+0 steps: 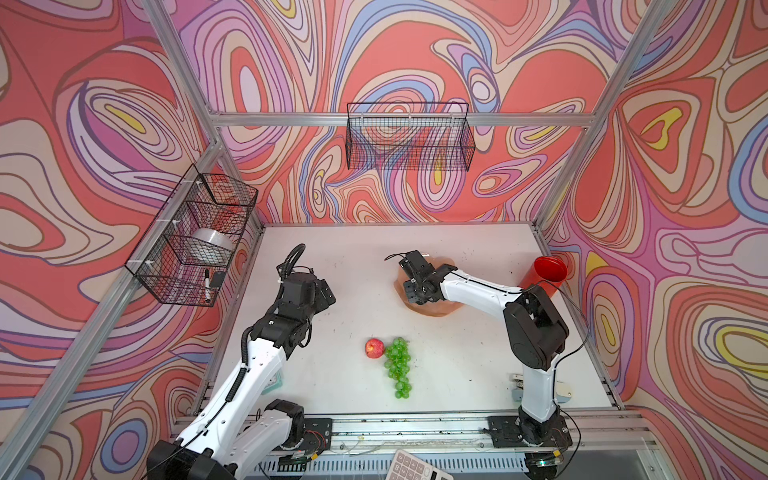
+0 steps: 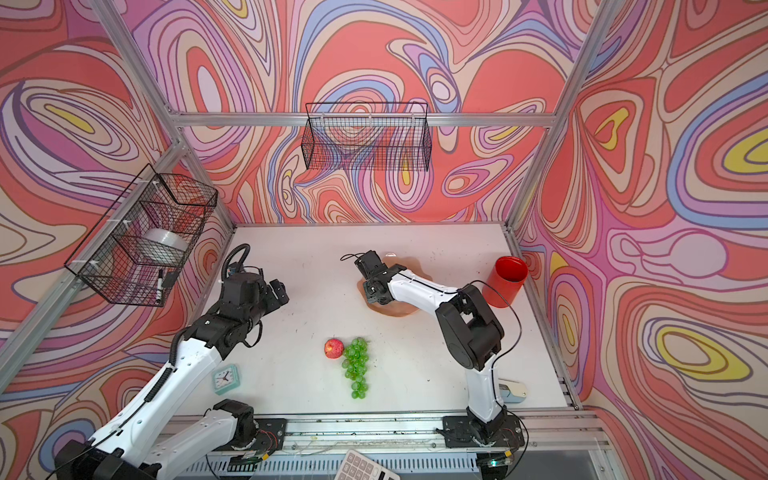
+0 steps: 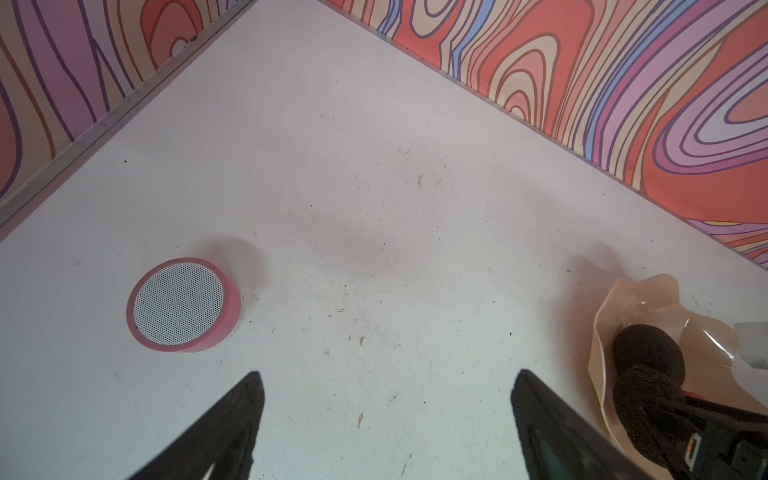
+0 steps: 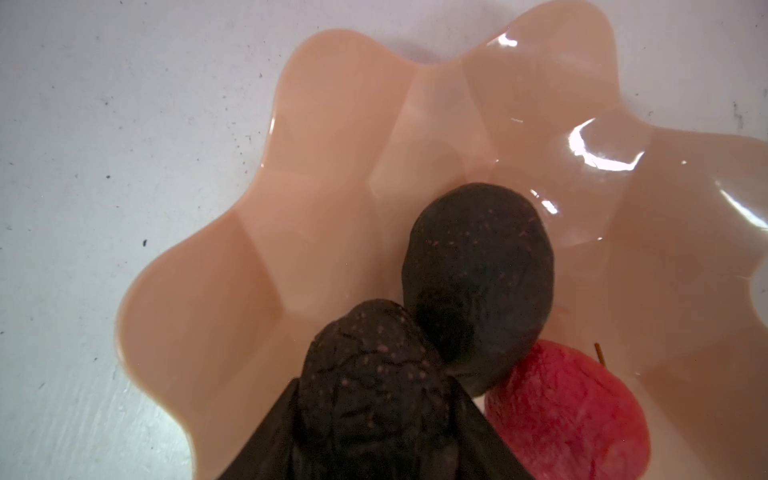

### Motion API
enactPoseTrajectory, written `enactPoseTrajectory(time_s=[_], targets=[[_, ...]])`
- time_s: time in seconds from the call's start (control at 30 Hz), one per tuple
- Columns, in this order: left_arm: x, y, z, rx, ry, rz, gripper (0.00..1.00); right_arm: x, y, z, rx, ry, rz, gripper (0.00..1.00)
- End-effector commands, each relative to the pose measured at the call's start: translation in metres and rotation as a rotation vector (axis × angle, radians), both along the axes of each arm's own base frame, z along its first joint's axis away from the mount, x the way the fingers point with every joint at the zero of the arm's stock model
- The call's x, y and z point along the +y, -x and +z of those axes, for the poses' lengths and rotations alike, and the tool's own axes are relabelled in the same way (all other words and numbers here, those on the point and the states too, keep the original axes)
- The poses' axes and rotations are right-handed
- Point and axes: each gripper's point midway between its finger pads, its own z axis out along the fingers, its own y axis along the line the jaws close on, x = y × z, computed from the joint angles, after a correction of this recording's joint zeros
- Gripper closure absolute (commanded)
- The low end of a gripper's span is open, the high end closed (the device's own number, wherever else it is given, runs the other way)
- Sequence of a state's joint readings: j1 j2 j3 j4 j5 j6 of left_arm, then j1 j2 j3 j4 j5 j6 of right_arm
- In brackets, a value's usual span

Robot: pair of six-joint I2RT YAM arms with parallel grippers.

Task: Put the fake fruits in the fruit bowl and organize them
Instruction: 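Place the avocado in the bowl beside the first with the right gripper, then grasp the remaining red apple with the left gripper while the right arm adjusts fruit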

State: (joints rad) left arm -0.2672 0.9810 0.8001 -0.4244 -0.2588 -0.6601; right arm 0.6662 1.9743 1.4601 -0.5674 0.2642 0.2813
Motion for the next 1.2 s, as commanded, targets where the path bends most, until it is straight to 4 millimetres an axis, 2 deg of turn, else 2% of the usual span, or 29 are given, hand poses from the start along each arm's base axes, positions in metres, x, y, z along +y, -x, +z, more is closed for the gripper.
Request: enactPoseTrajectory(time_s=[0.0, 0.23, 0.37, 0.5, 0.57, 0.6, 0.7, 0.8, 0.97, 1.17], targets=[[0.002, 0.007, -0.007, 0.029, 0.021, 0.013, 0.07, -0.002, -0.006, -0.004, -0.012, 0.006, -0.013, 0.43], [-0.007, 0.01, -0.008, 0.039, 0.064, -0.023, 0.07, -0.002, -0.006, 0.011, -0.037, -0.017, -0.014, 0.32], [-0.021, 0.015, -0.012, 0.08, 0.101, -0.099, 0.08, 0.001, -0.006, 0.032, -0.063, -0.048, -0.01, 0.29], [-0.047, 0.028, -0.025, 0.175, 0.186, -0.231, 0.12, 0.003, -0.004, 0.07, -0.118, -0.121, -0.007, 0.26], [-0.06, 0.039, -0.037, 0.25, 0.222, -0.292, 0.15, 0.004, -0.002, 0.095, -0.159, -0.165, -0.005, 0.24], [-0.065, 0.046, -0.043, 0.29, 0.226, -0.319, 0.16, 0.002, 0.0, 0.117, -0.197, -0.196, -0.007, 0.23], [-0.079, 0.067, -0.054, 0.375, 0.163, -0.391, 0.17, -0.005, 0.006, 0.15, -0.259, -0.246, -0.02, 0.19], [-0.091, 0.085, -0.062, 0.435, 0.099, -0.438, 0.16, -0.014, 0.015, 0.172, -0.308, -0.294, -0.042, 0.13], [-0.111, 0.102, -0.079, 0.476, 0.123, -0.482, 0.16, -0.03, 0.033, 0.185, -0.336, -0.348, -0.066, 0.04], [-0.133, 0.095, -0.095, 0.497, 0.11, -0.502, 0.16, -0.043, 0.048, 0.178, -0.32, -0.349, -0.092, 0.02]])
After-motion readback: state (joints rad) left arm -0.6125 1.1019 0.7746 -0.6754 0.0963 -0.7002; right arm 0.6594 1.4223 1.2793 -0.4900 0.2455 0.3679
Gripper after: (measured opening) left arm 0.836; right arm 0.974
